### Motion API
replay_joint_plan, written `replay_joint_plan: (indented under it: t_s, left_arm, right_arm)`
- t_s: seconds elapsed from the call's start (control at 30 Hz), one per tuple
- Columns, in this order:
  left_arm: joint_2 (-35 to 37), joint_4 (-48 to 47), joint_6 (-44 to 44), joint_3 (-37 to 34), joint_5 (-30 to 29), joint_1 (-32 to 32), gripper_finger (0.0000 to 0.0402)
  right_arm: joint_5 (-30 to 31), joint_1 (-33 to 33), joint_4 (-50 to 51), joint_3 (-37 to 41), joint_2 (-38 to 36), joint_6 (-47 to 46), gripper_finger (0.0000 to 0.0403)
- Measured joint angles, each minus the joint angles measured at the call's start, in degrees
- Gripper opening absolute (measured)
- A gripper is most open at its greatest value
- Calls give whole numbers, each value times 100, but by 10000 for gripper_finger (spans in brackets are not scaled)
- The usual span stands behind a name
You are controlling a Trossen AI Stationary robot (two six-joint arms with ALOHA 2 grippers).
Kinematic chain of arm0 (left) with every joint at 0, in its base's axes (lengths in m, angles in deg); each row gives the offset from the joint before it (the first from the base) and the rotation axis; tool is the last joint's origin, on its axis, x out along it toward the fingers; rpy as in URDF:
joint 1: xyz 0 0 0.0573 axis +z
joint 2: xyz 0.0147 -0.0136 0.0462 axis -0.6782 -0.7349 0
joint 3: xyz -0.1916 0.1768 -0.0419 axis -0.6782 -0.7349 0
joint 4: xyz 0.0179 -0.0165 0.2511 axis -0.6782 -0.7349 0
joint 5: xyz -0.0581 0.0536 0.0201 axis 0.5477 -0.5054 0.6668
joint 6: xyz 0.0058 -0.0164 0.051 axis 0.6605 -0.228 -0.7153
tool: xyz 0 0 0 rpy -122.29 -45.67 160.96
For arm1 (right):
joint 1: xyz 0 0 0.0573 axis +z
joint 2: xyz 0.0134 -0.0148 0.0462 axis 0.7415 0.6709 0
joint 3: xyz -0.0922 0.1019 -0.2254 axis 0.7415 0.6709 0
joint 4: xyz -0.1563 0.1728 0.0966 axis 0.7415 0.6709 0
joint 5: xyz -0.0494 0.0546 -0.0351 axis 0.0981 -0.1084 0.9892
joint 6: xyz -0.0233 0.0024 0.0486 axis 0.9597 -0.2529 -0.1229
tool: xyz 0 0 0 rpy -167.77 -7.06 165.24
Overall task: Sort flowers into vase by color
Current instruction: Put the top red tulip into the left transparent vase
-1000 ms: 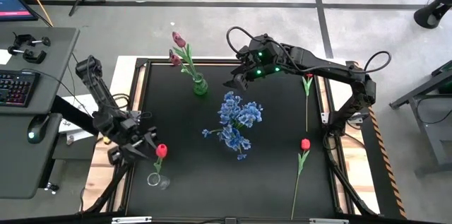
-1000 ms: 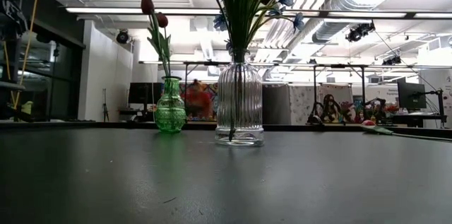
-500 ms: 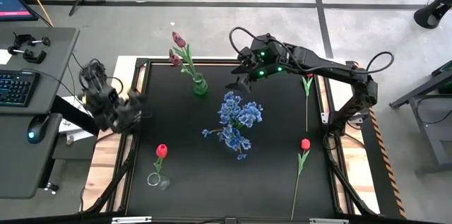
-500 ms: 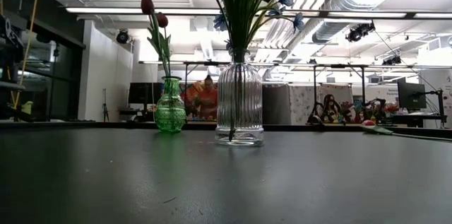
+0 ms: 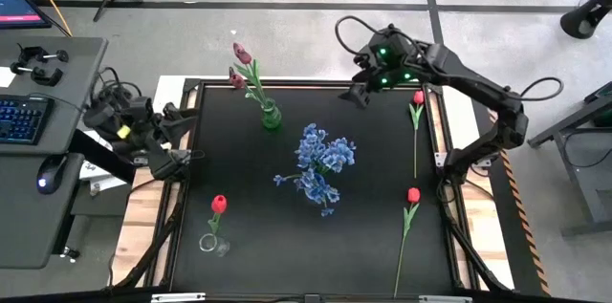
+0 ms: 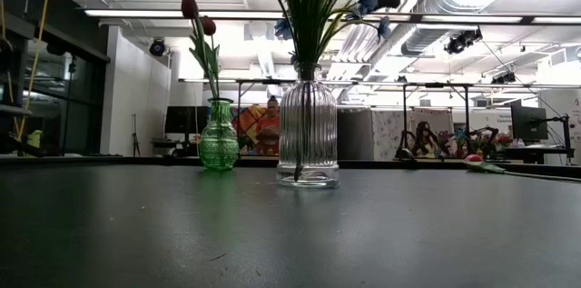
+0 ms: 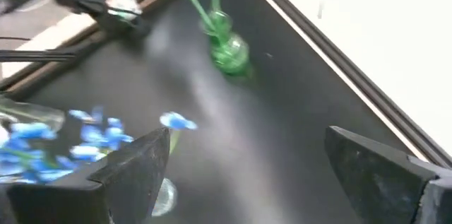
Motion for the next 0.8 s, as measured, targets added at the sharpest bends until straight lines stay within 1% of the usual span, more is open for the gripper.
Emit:
replay_joint_plan:
  t_s: [0.1,0.23,0.37,0.43,0.53,0.57,0.63,0.67,0.73,0.8]
  left_arm:
    - [-202,-136,765,0,344,303,220]
    - [-832,406,900,2,1151,980,220]
    - [-1419,385,913,366,2058,2071,220]
    - [-1635,148,990,686,2704,2751,220]
    - [-2086,-582,1250,1309,3895,4008,220]
    - [-2270,-839,1397,1506,4400,4479,220]
    - [-2717,-1264,1733,1786,5647,5375,220]
    - [-2968,-1320,1860,1868,6329,5805,220]
    - [-3416,-1294,2101,1930,7585,6459,220]
    - [-3781,-1247,2313,1959,8470,6913,220]
  right_arm:
    - [11,-213,199,0,9,61,366]
    - [13,-359,185,11,9,241,366]
    - [9,-497,235,17,9,219,366]
    - [148,-583,374,17,9,129,366]
    - [432,-744,720,17,9,87,366]
    - [476,-811,854,18,9,87,366]
    - [550,-951,1089,22,9,79,366]
    - [587,-1021,1193,22,9,55,366]
    - [802,-1148,1350,49,9,-31,366]
    - [1055,-1258,1312,319,-62,-64,366]
